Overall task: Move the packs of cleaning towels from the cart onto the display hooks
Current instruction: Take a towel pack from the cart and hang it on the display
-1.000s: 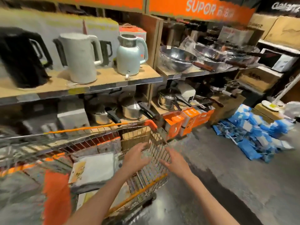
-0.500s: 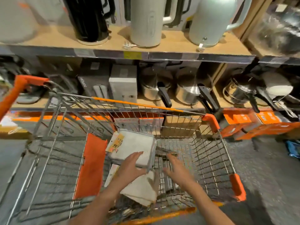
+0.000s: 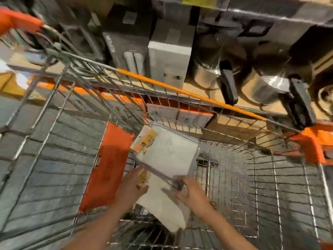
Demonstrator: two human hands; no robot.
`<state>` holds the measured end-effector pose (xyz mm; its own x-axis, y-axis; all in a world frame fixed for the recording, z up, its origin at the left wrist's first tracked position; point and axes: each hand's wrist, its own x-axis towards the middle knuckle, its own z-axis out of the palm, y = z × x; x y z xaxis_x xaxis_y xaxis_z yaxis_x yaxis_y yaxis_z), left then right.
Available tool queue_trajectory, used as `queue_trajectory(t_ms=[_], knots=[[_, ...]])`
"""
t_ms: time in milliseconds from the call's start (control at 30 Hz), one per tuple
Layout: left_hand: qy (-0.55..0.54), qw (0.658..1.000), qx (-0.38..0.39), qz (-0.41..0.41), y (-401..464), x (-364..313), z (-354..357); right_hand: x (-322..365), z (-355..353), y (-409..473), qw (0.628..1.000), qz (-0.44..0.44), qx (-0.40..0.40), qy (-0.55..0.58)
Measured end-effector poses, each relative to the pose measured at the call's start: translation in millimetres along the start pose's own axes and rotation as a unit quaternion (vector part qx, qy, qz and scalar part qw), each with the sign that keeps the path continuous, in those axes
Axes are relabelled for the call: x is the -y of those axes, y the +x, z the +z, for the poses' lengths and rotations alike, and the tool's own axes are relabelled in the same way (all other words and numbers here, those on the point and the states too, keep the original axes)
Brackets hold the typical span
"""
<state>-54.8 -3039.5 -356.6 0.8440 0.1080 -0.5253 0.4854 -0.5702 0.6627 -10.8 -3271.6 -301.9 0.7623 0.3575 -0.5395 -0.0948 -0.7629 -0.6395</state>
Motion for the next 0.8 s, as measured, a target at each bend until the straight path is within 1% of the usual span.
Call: queue_trajectory(t_ms=[67,133,233,300,367,433,500,567,633,700,800], knots=[[-0.038,0.998,-0.019,-0.037,0.0,8.7,4.3,4.0,15.4,10.8,1.0,-0.02,0.016,0.008],[-0.037,0.996,-0.045,-0.063,1.8,17.8,10.6,5.1,30.9,21.9,0.998,-0.022,0.04,0.036],[-0.014,0.996,-0.061,-0.068,7.8,30.7,18.6,2.4,51.6,36.2,0.994,-0.002,0.089,0.057],[-0.026,0.995,-0.072,-0.072,12.5,37.7,22.0,-3.5,63.7,46.7,0.99,0.004,0.133,0.047],[-0.024,0.994,-0.077,-0.076,16.2,43.8,25.1,-9.8,72.8,59.0,0.987,0.005,0.159,0.034],[0.009,0.993,-0.082,-0.088,18.1,47.4,29.0,-14.1,78.9,70.8,0.987,0.017,0.158,0.022],[0.022,0.99,-0.09,-0.104,17.9,50.5,33.7,-20.4,83.3,80.6,0.988,0.035,0.149,0.033],[0.002,0.99,-0.074,-0.118,15.5,54.2,38.7,-27.4,87.1,85.3,0.989,0.031,0.143,0.027],[-0.045,0.989,-0.051,-0.131,11.3,58.2,42.3,-34.7,92.4,89.4,0.99,0.018,0.14,0.022],[-0.061,0.988,-0.047,-0.135,6.3,61.1,44.4,-36.9,96.4,93.8,0.988,0.022,0.14,0.057],[-0.042,0.989,-0.054,-0.132,-0.2,63.8,45.4,-35.2,101.3,100.2,0.983,0.053,0.143,0.106]])
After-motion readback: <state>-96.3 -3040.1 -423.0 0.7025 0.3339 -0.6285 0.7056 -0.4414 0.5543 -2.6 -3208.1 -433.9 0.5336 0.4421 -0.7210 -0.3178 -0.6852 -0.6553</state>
